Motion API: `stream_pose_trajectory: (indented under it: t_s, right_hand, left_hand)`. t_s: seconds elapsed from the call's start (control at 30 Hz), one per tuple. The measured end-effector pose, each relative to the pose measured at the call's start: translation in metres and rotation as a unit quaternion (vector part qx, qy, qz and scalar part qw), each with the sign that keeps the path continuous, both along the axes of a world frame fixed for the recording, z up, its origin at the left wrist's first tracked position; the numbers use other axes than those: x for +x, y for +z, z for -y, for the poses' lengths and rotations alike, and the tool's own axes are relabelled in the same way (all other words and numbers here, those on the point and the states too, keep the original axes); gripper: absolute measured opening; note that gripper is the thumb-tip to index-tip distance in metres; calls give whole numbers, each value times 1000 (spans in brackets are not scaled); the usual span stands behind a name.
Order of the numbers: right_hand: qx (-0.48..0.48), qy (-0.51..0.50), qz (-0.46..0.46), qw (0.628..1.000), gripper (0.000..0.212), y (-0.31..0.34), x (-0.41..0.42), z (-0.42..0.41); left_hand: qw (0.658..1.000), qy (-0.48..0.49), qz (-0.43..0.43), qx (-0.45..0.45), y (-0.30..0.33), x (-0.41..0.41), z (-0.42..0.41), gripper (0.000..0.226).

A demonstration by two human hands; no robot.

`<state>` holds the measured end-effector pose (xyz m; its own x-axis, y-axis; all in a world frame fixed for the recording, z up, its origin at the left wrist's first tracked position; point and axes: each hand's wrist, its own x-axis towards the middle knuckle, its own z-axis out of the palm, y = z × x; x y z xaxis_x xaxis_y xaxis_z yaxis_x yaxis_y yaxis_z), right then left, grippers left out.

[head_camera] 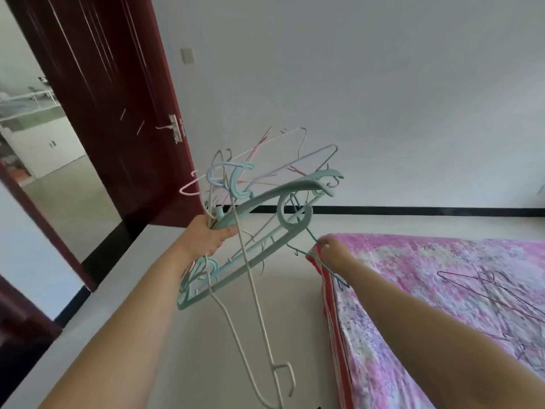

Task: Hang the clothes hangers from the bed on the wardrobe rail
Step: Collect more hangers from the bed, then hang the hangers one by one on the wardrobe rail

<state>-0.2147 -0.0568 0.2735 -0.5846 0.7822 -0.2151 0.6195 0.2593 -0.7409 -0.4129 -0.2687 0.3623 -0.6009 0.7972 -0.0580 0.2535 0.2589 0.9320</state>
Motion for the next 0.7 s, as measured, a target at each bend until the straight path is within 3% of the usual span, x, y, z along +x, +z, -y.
stream_pose_trajectory:
  t_s: [0.17, 0.23, 0.33, 0.4, 0.47, 0.6, 0.7]
  right_hand:
    - [22, 59, 84, 994, 34, -4, -3, 21]
    - [64, 164, 205, 963, 37, -4, 0, 36]
    - [126, 220, 313, 915, 35, -15, 7, 56]
    - [168, 252, 332, 893, 42, -31, 10, 66]
    - [227, 321, 353, 849, 50, -34, 10, 83]
    - [376, 416, 398, 726, 35, -22, -14, 118]
    - [467, 475, 335, 666, 27, -1, -42, 165]
  left_hand:
    - [999, -4, 6, -43, -11, 38, 40, 34]
    - [998, 15, -5, -56, -14, 52, 54, 36]
    - [994, 67, -40, -71, -18, 63, 79, 34]
    - [990, 101, -55, -88, -20, 64, 100, 23]
    - [986, 132, -51, -87, -26, 59, 126, 15]
    - [975, 180, -52, -117, -52, 50, 188, 8]
    - [968, 213, -13, -128, -74, 51, 249, 14]
